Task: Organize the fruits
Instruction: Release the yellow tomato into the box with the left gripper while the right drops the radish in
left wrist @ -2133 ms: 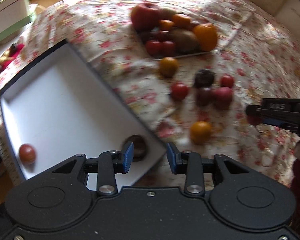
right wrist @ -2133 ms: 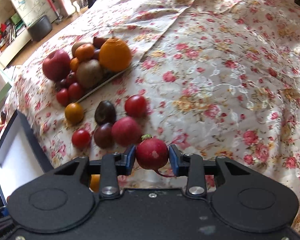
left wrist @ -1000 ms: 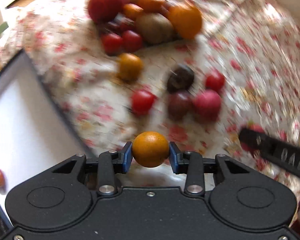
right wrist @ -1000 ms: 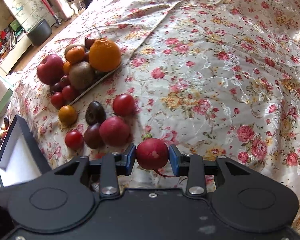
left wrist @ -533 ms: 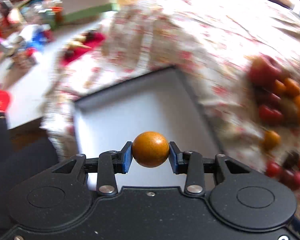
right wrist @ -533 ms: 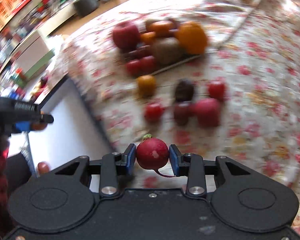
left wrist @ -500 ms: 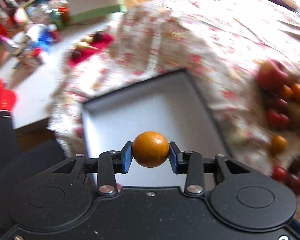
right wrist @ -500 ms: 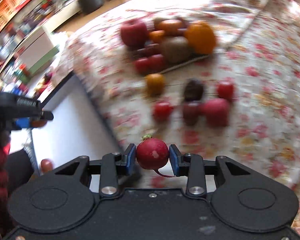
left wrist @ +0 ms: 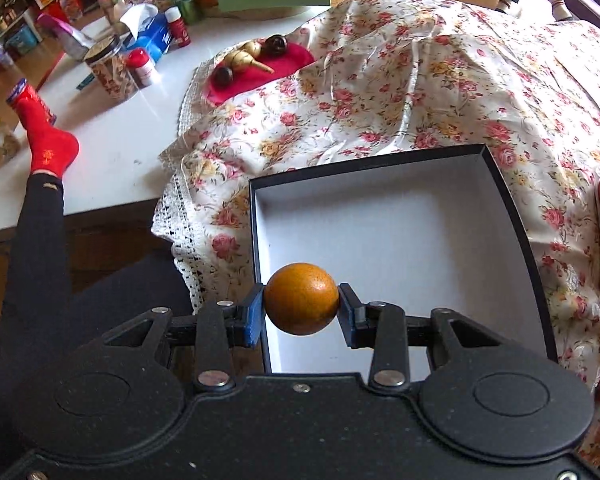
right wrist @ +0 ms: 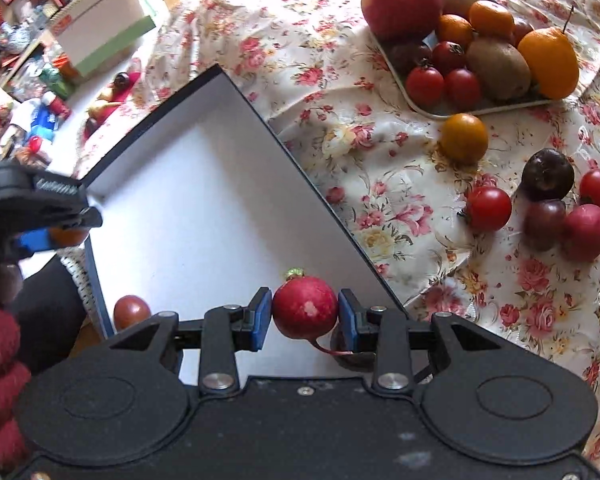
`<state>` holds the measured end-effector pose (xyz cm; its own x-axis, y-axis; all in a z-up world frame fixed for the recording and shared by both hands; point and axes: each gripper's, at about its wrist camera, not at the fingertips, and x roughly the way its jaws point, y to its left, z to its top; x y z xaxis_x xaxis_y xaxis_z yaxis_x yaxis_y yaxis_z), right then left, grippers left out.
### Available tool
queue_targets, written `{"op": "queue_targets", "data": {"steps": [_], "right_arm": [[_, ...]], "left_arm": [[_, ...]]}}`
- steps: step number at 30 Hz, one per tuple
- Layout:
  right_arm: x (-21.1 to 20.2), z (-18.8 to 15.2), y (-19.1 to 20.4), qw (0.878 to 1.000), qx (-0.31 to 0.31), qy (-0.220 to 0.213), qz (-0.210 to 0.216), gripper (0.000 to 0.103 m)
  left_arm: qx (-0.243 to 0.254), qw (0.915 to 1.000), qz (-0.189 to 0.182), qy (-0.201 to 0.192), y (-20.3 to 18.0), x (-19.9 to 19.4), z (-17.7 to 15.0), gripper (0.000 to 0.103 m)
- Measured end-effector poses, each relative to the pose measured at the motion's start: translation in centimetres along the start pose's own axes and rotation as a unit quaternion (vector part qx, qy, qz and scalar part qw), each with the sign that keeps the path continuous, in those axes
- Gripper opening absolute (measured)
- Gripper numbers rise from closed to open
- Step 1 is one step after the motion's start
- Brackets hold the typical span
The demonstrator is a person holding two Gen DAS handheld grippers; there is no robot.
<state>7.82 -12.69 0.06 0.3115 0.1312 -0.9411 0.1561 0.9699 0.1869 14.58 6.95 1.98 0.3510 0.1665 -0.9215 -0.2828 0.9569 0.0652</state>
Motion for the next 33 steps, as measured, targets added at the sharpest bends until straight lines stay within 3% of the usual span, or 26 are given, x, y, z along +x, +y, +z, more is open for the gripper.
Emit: {"op": "queue_targets", "data": {"steps": [4, 12, 33], "right_arm": [[0.2, 0.3, 0.7, 1.0, -0.002, -0.008, -0.016, 0.037], [-0.1, 0.5, 2.4, 0.999, -0.025, -0.028, -0.031, 0.039], [-0.8, -0.5, 3.3, 0.998, -0.051, -0.042, -0.022, 0.039]], "left_arm": [[-0.004, 0.9999, -0.005, 0.01, 0.2, 0.6, 0.1, 0.047], [0.021, 0.9997, -0.01, -0.01, -0.7, -0.3, -0.2, 0.047], [0.023, 0.9994, -0.026, 0.009, -0.7, 0.2, -0.6, 0.047]]}}
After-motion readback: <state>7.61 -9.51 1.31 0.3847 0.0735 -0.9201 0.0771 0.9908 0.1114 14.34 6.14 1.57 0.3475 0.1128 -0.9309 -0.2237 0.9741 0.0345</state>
